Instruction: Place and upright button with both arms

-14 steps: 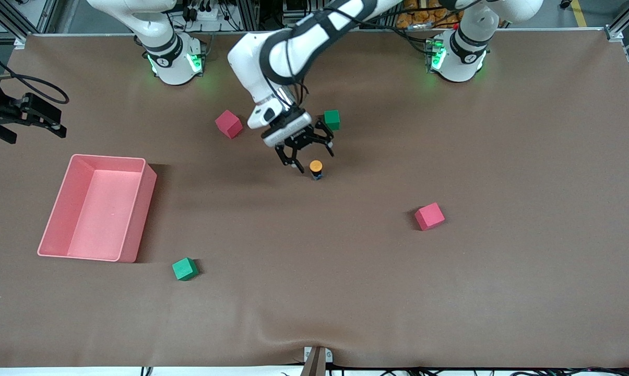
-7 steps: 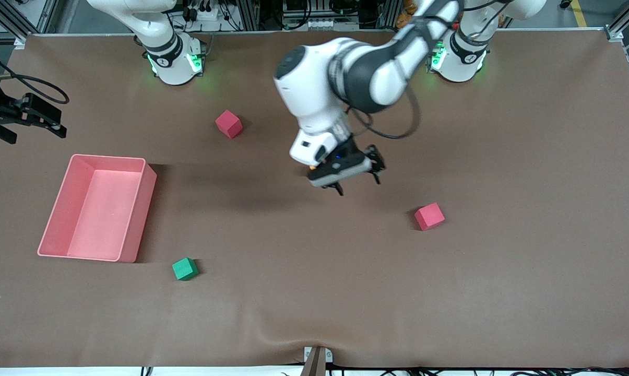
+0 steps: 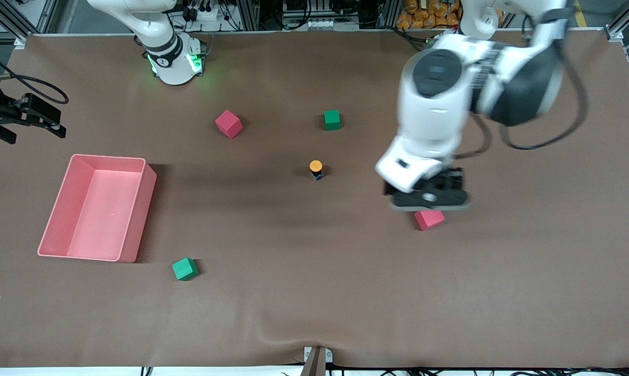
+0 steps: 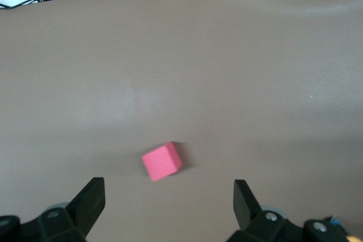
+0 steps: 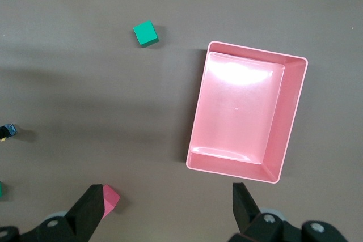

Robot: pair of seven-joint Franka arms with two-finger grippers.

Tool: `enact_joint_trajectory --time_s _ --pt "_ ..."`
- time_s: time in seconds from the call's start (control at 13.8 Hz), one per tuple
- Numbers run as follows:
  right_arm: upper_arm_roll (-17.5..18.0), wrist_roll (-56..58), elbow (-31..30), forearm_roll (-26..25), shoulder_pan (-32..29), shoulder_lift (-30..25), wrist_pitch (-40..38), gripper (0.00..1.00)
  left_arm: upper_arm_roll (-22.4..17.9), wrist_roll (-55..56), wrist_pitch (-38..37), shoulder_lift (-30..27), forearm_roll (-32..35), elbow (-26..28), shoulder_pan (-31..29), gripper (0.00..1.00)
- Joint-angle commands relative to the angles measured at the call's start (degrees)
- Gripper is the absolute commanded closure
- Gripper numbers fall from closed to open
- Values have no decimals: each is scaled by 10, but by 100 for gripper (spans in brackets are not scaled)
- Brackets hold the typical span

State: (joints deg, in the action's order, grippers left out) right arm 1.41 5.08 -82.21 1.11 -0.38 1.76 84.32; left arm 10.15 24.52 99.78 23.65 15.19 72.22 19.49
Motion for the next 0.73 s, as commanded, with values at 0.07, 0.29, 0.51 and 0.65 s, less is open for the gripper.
enact_joint_trajectory --time_s 0.07,0.29,0.51,0.65 --pt "0 3 3 9 -3 0 0 0 9 -107 -4 -47 -28 41 -69 0" --pt "0 3 3 9 -3 1 1 0 11 -163 -10 -96 -67 92 -142 0" --pt "0 3 3 9 -3 1 1 0 12 -173 -14 -147 -70 141 -190 0" --pt "0 3 4 9 -3 1 1 0 11 -178 -13 -189 -109 176 -219 0"
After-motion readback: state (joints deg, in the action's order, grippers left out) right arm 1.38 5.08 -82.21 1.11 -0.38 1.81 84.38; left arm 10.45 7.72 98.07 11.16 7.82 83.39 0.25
